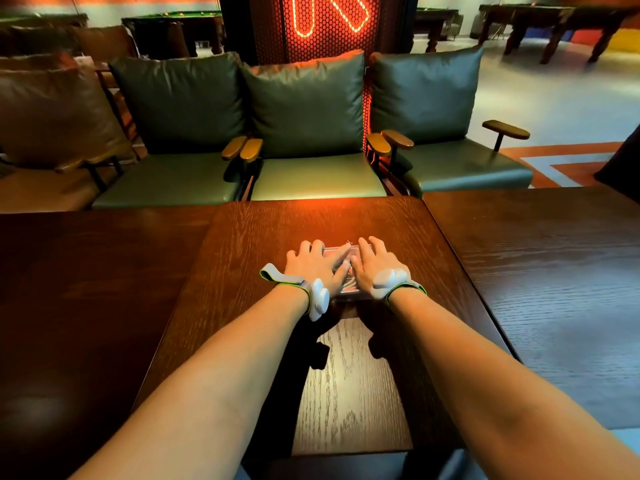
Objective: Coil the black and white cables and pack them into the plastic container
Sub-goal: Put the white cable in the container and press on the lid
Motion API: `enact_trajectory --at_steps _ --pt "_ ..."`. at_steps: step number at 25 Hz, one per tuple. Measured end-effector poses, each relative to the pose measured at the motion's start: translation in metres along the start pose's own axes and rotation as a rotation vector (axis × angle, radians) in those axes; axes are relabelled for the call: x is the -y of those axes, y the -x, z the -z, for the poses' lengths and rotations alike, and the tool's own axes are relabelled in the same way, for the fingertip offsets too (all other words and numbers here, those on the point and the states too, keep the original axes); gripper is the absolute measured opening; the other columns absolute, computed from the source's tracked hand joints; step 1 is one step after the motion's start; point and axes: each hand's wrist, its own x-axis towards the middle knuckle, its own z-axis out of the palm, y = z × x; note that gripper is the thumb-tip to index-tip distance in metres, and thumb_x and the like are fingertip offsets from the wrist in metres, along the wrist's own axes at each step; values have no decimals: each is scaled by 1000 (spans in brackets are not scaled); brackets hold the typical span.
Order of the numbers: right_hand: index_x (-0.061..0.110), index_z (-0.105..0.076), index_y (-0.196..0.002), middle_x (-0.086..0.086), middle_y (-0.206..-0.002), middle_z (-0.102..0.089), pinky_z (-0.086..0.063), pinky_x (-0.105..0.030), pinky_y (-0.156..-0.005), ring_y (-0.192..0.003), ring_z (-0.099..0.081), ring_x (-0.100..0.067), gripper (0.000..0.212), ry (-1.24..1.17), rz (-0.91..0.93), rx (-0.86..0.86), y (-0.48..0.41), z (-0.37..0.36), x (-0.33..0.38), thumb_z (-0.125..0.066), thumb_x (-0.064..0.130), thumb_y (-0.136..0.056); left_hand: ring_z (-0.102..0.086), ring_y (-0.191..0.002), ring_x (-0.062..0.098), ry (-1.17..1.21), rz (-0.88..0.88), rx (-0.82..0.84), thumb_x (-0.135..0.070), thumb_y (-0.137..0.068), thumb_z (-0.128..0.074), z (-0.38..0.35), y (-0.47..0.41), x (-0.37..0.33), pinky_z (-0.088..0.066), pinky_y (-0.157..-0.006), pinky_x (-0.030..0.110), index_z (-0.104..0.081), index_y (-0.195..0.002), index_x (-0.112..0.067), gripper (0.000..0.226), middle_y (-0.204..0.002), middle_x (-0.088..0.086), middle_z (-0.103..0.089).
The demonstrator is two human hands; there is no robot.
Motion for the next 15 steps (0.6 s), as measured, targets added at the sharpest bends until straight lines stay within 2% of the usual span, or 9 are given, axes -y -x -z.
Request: enact_trajectory --at_steps 2,3,5,7,9,12,15 --pt "22 -32 -136 -12 -143 -36 -45 -43 -73 -114 -54 -36 58 -13 -185 -170 7 -4 12 -39 61 -93 -43 -111 33 9 135 40 -59 -96 -22 2 6 -9 -35 -86 49 -21 -149 -49 54 -125 11 -48" --pt "18 -37 -128 -14 -134 -45 -44 -42 -69 -109 -57 -36 60 -50 -274 -215 9 -4 15 -41 65 -91 -44 -113 36 4 213 62 -58 -95 -23 2 7 -14 -35 -89 52 -23 -150 -46 55 -128 13 -48" --pt "14 -47 -122 -14 -128 -57 -47 -42 -76 -108 -61 -37 62 -127 -366 -99 6 1 22 -40 66 -90 -48 -114 40 -37 312 94 -56 -95 -26 6 7 -16 -35 -92 55 -31 -146 -39 54 -129 17 -50" --pt "13 -52 -124 -15 -129 -59 -47 -41 -84 -113 -60 -38 56 -142 -320 -3 -1 -1 20 -39 57 -93 -57 -106 39 16 341 80 -58 -96 -28 5 6 -6 -36 -81 47 -44 -129 -28 47 -122 17 -56" --pt "13 -53 -125 -17 -128 -60 -46 -41 -85 -113 -59 -40 52 -115 -247 -12 -5 -4 17 -30 51 -98 -59 -103 37 127 389 51 -61 -97 -28 -4 8 8 -36 -73 43 -48 -116 -20 49 -118 16 -58" --pt "16 -61 -121 -18 -124 -64 -44 -40 -80 -111 -61 -41 53 -97 -218 -62 -8 -8 15 -24 49 -101 -57 -104 37 162 420 47 -61 -97 -31 -10 10 13 -38 -70 42 -48 -115 -15 52 -119 17 -55" --pt "20 -63 -118 -14 -123 -65 -44 -38 -77 -107 -63 -38 44 25 -162 -1 -5 -1 10 -33 44 -96 -53 -105 38 131 273 91 -60 -98 -28 0 9 20 -40 -74 44 -48 -115 -17 50 -118 18 -52"
